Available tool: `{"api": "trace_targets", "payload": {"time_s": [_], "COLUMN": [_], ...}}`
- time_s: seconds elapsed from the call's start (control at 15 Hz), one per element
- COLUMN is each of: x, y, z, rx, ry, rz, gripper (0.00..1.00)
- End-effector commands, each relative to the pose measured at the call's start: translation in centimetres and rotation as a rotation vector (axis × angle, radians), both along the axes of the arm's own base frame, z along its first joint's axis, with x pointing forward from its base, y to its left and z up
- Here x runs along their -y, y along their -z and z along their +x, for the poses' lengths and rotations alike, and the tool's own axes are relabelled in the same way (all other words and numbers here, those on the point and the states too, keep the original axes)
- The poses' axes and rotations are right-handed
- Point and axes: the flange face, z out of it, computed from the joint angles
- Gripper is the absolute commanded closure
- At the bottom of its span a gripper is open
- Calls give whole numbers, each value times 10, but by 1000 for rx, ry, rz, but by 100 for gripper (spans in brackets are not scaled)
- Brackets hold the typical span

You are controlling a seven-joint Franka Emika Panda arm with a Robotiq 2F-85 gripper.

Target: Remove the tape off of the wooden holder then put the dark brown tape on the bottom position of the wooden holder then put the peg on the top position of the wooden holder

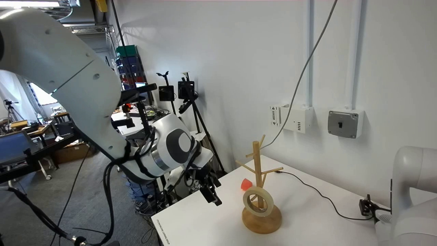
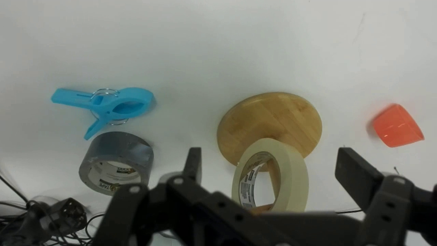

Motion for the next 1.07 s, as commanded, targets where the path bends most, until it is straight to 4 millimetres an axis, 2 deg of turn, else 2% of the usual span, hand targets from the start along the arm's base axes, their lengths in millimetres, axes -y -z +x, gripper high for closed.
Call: {"api": "trace_targets", "payload": {"time_s": [0.0,0.4,1.0], "x": [-8,-11,-13], "y": [16,32,69], "z": [25,59,69], "rx": [43,109,152], "ry": [23,53,42], "rz": [-2,-25,-79], "gripper": [0,0,0]}}
